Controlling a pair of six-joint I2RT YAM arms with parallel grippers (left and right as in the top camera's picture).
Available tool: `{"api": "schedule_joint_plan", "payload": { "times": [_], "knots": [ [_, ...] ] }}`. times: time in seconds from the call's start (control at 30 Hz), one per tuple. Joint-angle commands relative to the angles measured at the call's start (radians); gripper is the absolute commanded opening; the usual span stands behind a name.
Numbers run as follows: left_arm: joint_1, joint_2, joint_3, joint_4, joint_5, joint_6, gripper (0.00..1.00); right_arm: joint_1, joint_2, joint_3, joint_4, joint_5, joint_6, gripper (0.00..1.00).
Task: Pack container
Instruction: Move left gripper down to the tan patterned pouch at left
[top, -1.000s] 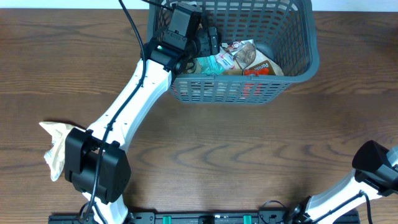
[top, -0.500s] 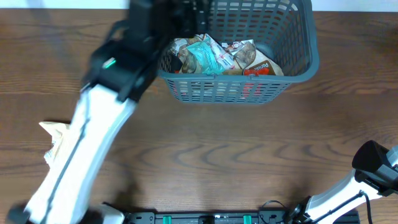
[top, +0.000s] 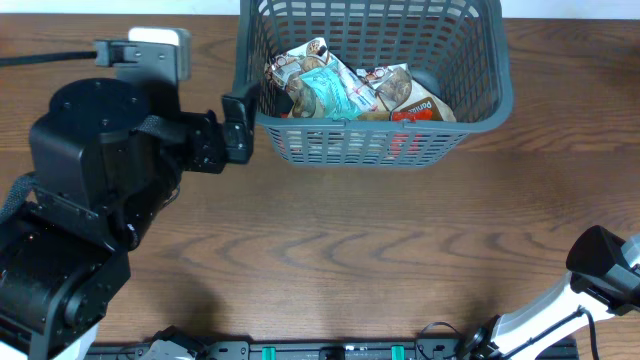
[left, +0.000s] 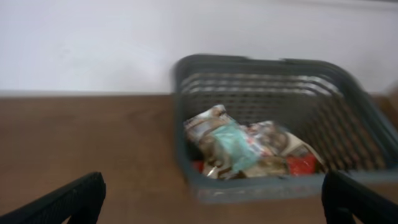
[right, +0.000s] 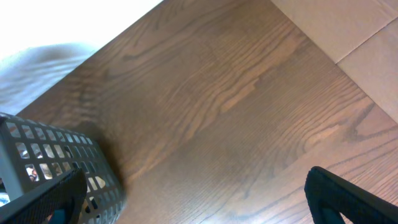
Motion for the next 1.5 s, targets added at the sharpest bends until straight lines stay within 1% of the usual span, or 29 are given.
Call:
{"api": "schedule_joint_plan", "payload": {
  "times": [0.0, 0.03, 0.07, 0.13, 0.2, 0.27, 0.4, 0.57, 0.63, 0.7, 0.83, 0.97, 1.0, 1.07, 1.17, 1.2, 1.23, 1.37, 1.47],
  "knots": [
    [0.026, -0.002, -0.005, -0.072, -0.306, -0.405, 0.99, -0.003, 0.002, -0.006, -0.002, -0.004, 0.014, 0.99],
    [0.035, -0.002, -0.005, -0.113, -0.373, -0.521, 0.99, -0.003, 0.002, -0.006, -0.002, -0.005, 0.014, 0.99],
    [0.05, -0.003, -0.005, -0.179, -0.443, -0.685, 0.99, -0.003, 0.002, -0.006, -0.002, -0.005, 0.014, 0.99],
    [0.082, -0.005, -0.005, -0.315, -0.519, -0.976, 0.99, -0.003, 0.002, -0.006, -0.002, -0.005, 0.014, 0.99],
    [0.119, -0.005, -0.005, -0.459, -0.547, -1.235, 0.99, -0.003, 0.002, -0.006, -0.002, -0.004, 0.014, 0.99],
    [0.159, -0.005, -0.006, -0.598, -0.557, -1.464, 0.99, -0.003, 0.002, -0.006, -0.002, -0.005, 0.014, 0.99],
    [0.247, -0.036, -0.088, -0.604, -0.554, -1.498, 0.99, -0.003, 0.002, -0.006, -0.002, -0.004, 0.014, 0.99],
    [0.327, -0.058, -0.191, -0.604, -0.488, -1.503, 0.99, -0.003, 0.002, -0.006, -0.002, -0.004, 0.014, 0.99],
    [0.353, -0.058, -0.24, -0.604, -0.472, -1.524, 0.99, -0.003, 0.002, -0.006, -0.002, -0.004, 0.014, 0.99],
    [0.378, -0.057, -0.297, -0.604, -0.452, -1.566, 0.99, -0.003, 0.002, -0.006, -0.002, -0.004, 0.014, 0.99],
    [0.431, -0.057, -0.44, -0.581, -0.401, -1.712, 0.99, -0.003, 0.002, -0.006, -0.002, -0.004, 0.014, 0.99],
    [0.491, -0.056, -0.583, -0.476, -0.34, -1.721, 0.99, -0.003, 0.002, -0.006, -0.002, -0.004, 0.014, 0.99],
    [0.507, -0.052, -0.618, -0.448, -0.318, -1.71, 0.98, -0.003, 0.002, -0.006, -0.001, -0.004, 0.014, 0.99],
    [0.529, -0.041, -0.666, -0.39, -0.31, -1.62, 0.99, -0.003, 0.002, -0.006, -0.002, -0.005, 0.014, 0.99],
    [0.555, -0.001, -0.697, -0.28, -0.293, -1.323, 0.99, -0.003, 0.002, -0.006, -0.002, -0.005, 0.014, 0.99],
    [0.56, 0.017, -0.697, -0.261, -0.289, -1.249, 0.99, -0.003, 0.002, -0.006, -0.002, -0.005, 0.014, 0.99],
    [0.566, 0.034, -0.697, -0.252, -0.289, -1.2, 0.99, -0.003, 0.002, -0.006, -0.002, -0.004, 0.014, 0.99],
    [0.619, 0.113, -0.697, -0.255, -0.289, -1.186, 0.99, -0.003, 0.002, -0.006, -0.002, -0.005, 0.014, 0.99],
    [0.687, 0.173, -0.697, -0.25, -0.266, -1.186, 0.99, -0.003, 0.002, -0.006, -0.002, -0.005, 0.014, 0.99]
  ]
}}
